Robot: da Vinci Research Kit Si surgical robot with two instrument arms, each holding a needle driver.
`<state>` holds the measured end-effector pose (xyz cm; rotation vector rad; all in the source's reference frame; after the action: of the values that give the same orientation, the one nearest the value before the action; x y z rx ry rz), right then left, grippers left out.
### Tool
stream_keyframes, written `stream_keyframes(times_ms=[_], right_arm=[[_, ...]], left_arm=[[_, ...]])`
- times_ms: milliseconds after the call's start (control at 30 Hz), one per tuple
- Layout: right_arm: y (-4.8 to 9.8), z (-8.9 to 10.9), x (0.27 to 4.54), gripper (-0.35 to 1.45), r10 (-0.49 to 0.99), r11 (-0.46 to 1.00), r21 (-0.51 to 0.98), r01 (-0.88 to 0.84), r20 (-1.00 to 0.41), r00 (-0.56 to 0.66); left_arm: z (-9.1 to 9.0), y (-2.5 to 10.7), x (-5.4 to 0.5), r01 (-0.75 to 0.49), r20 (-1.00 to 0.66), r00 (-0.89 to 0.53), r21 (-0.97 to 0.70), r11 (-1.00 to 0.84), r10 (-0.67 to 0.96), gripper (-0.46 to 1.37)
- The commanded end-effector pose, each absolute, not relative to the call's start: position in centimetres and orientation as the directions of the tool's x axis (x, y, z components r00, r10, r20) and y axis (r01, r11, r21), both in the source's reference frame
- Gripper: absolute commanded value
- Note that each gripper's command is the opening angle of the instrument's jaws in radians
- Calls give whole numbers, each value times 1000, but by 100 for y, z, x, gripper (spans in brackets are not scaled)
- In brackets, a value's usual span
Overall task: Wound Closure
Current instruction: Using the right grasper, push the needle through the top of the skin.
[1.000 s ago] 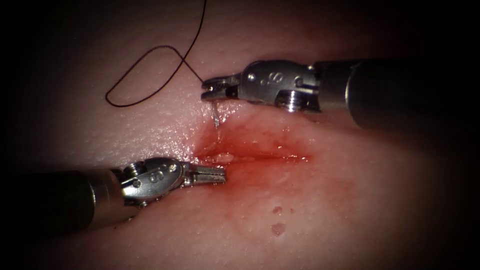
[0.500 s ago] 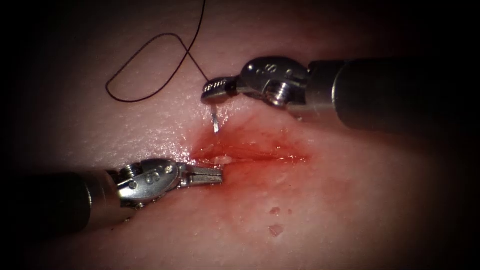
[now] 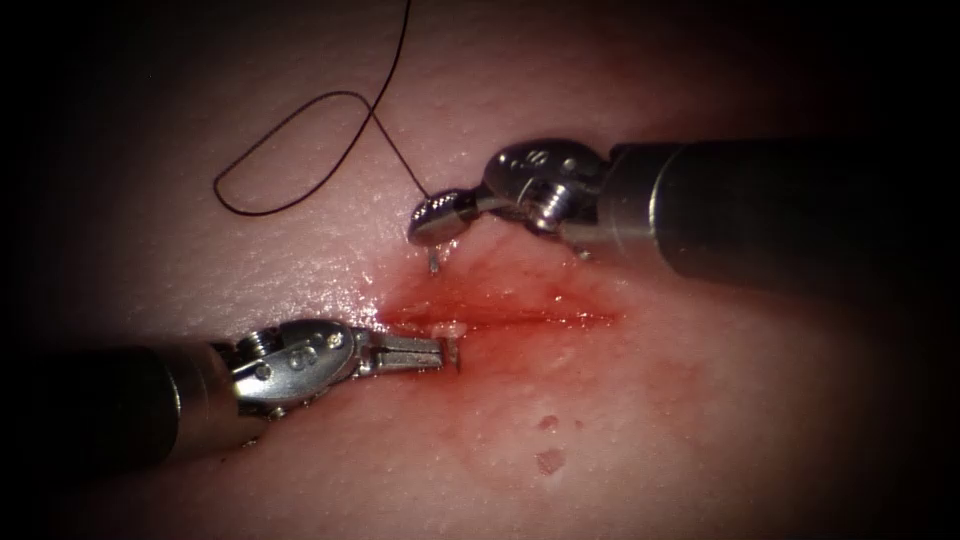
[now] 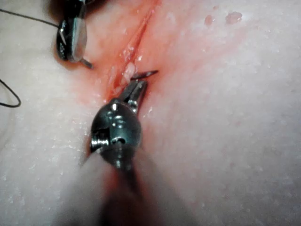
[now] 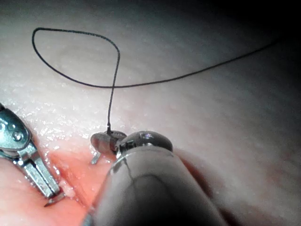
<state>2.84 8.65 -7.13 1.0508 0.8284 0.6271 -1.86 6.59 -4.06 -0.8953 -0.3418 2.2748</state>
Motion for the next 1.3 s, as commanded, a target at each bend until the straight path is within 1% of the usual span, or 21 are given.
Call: stream_keyframes(times_ms=[33,233,400,500,567,700,733,767,800,833,867,900,933,967,1000,1033,1167,1300], right_arm=[[865,-713,284,-35,786,369,927,-60,-277,553],[843,-711,279,-35,805,227,972,-58,-154,573],[821,-708,277,-35,796,139,990,-38,-89,599],[815,-706,277,-35,788,133,990,-36,-84,610],[815,-705,278,-35,807,156,987,-49,-98,583],[834,-701,285,-35,850,271,962,-31,-224,477],[841,-700,287,-30,846,306,952,-19,-262,465],[847,-699,289,9,841,330,944,-12,-289,457],[850,-698,290,42,839,344,939,-10,-303,453],[853,-698,291,65,831,372,928,-1,-332,447],[858,-698,292,77,818,418,908,3,-378,433],[861,-698,293,95,808,456,890,-3,-413,421],[865,-698,295,118,786,511,860,-5,-465,407],[868,-698,295,127,771,544,839,-9,-495,400],[869,-698,296,131,765,556,831,-11,-507,397],[872,-698,295,137,760,573,819,-25,-519,390],[875,-698,292,144,717,641,767,-29,-584,380],[876,-695,289,143,737,637,770,-37,-594,321]], left_arm=[[-406,659,-186,-483,-510,-547,-456,-748,664,-35],[-406,659,-186,-488,-507,-544,-457,-744,669,-35],[-406,660,-186,-486,-509,-547,-455,-747,665,-35],[-407,660,-186,-483,-511,-549,-452,-750,661,-35],[-407,661,-186,-483,-510,-549,-452,-750,662,-35],[-408,661,-189,-484,-510,-553,-446,-753,658,-35],[-408,661,-190,-483,-510,-553,-448,-752,659,-35],[-408,661,-190,-484,-510,-553,-448,-752,659,-35],[-408,661,-191,-481,-513,-555,-445,-756,655,-35],[-408,660,-191,-479,-513,-555,-447,-756,655,-35],[-409,660,-191,-479,-513,-555,-446,-756,655,-35],[-409,660,-190,-479,-513,-555,-446,-756,655,-35],[-409,660,-190,-479,-513,-555,-446,-756,655,-35],[-409,660,-190,-479,-513,-555,-447,-756,655,-35],[-409,660,-189,-479,-513,-555,-447,-756,655,-35],[-409,660,-189,-479,-513,-555,-446,-756,655,-35],[-410,659,-189,-478,-513,-555,-448,-756,655,-35],[-410,659,-189,-478,-509,-560,-447,-756,654,-35]])
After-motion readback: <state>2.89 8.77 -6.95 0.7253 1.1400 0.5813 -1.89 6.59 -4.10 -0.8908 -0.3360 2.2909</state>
